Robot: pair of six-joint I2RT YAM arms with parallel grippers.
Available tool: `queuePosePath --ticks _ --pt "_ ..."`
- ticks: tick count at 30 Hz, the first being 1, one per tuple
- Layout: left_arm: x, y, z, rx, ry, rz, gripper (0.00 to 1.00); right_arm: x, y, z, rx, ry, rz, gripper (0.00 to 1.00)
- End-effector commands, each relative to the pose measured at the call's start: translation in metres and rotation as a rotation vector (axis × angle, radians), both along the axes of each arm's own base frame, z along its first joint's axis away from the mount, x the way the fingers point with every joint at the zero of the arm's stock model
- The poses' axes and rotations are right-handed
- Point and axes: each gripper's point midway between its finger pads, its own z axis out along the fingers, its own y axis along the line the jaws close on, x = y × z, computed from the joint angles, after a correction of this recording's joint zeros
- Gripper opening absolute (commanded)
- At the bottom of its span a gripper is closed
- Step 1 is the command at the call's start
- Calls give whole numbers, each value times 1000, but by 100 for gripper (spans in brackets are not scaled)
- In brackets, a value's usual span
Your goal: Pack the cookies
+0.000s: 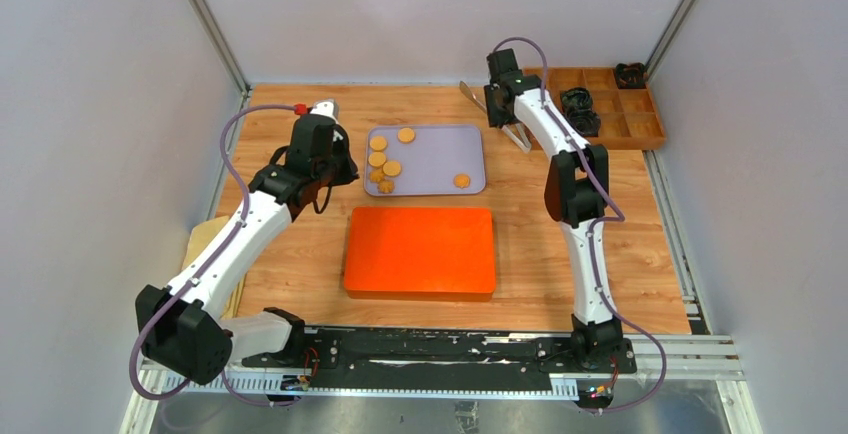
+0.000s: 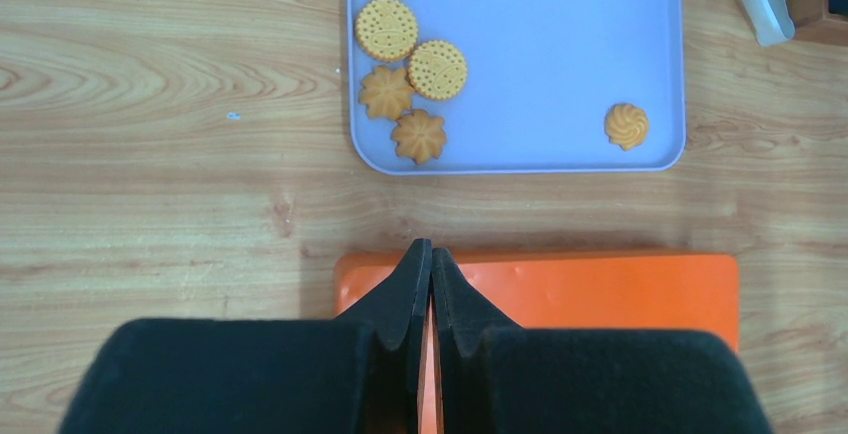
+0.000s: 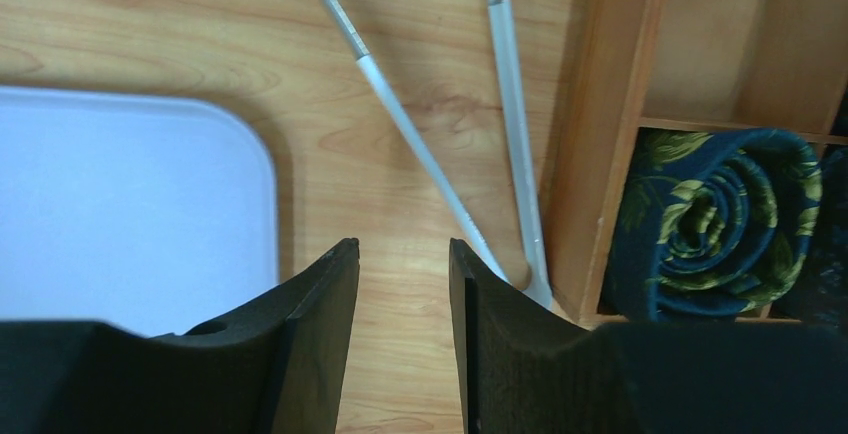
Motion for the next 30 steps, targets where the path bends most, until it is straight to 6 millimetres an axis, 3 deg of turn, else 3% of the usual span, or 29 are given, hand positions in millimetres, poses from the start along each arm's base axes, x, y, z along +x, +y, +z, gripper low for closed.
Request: queuePosePath --ticks 1,12,17,21,27,30 --pt "-3 2 -8 11 17 -2 7 14 -24 -11 -28 0 -12 43" --pt "-5 3 -11 8 30 7 7 9 -41 -61 29 105 -44 40" --pt "-5 2 -13 5 39 7 7 -3 -37 -74 54 148 -48 24" --pt "-6 2 -14 6 42 5 7 -10 -36 -71 72 149 -44 0" --pt "-7 0 -15 -5 43 -2 6 -24 -29 -53 120 151 -22 0" --pt "-8 0 -15 -7 44 -3 7 -41 -24 -42 162 170 -12 0"
